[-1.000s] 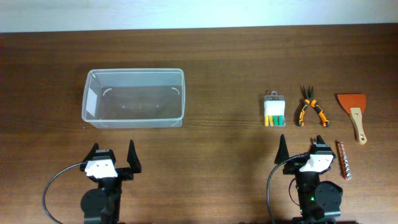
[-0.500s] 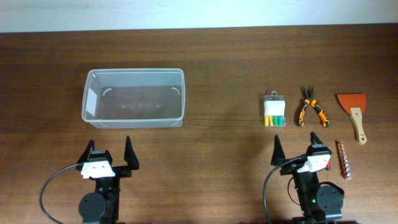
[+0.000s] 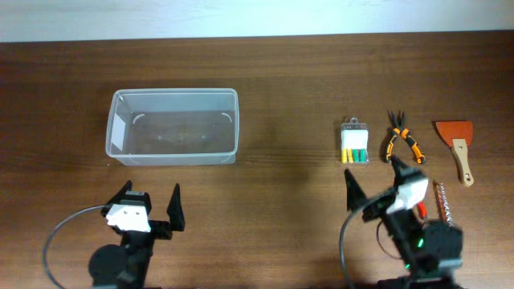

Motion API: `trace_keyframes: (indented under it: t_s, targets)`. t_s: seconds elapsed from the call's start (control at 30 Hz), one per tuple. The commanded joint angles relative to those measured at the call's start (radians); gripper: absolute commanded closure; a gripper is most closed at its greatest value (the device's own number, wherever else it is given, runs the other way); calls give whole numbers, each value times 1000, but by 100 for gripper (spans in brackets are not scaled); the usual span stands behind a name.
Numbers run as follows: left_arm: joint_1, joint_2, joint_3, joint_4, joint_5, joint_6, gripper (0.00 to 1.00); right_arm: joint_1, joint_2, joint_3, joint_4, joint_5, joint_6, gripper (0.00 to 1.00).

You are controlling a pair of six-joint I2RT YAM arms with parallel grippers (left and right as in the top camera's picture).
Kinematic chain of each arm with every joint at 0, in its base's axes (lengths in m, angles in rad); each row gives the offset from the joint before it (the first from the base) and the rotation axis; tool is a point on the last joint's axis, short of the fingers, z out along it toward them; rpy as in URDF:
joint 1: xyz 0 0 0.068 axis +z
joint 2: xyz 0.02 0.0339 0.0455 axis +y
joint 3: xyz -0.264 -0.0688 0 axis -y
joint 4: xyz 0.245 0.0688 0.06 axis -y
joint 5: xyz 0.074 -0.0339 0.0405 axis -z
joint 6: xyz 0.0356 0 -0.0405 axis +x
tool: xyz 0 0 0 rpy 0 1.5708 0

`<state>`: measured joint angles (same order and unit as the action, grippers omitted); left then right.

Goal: Pack container
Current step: 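Reach both grippers to the clear plastic box edges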

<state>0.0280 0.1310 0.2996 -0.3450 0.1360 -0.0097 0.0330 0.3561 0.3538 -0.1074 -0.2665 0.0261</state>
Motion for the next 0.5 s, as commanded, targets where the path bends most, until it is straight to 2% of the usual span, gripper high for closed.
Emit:
trace_keyframes:
  t_s: [0.0, 0.23, 0.37, 0.47]
  targets:
    - [-4, 90, 142, -37, 26, 113, 1, -7, 193, 210, -63, -109, 9, 1]
    - [-4, 168, 282, 159, 25, 223, 1, -7, 488, 534, -100, -414, 58, 1]
    - [1, 257, 380, 112, 19, 225, 1, 29, 639, 711, -269, -359, 61, 1]
    - [19, 408, 522, -26, 18, 225, 1, 120, 775, 891, -460, -227, 48, 1]
